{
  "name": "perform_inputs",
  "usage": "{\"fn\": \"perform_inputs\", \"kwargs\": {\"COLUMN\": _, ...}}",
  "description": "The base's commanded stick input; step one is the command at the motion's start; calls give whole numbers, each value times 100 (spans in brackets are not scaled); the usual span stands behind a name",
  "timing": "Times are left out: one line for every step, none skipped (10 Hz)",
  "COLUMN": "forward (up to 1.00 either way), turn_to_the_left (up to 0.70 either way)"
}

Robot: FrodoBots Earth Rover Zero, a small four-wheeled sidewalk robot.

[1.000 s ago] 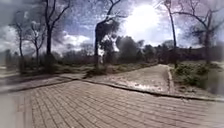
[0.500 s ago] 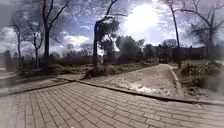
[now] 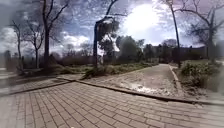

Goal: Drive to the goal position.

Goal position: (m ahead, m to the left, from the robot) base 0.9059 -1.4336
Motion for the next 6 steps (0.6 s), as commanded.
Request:
{"fn": "perform_inputs", "kwargs": {"forward": 100, "turn_to_the_left": 0}}
{"fn": "perform_inputs", "kwargs": {"forward": 100, "turn_to_the_left": 0}}
{"fn": "perform_inputs", "kwargs": {"forward": 100, "turn_to_the_left": 0}}
{"fn": "perform_inputs", "kwargs": {"forward": 100, "turn_to_the_left": 0}}
{"fn": "perform_inputs", "kwargs": {"forward": 100, "turn_to_the_left": 0}}
{"fn": "perform_inputs", "kwargs": {"forward": 100, "turn_to_the_left": 0}}
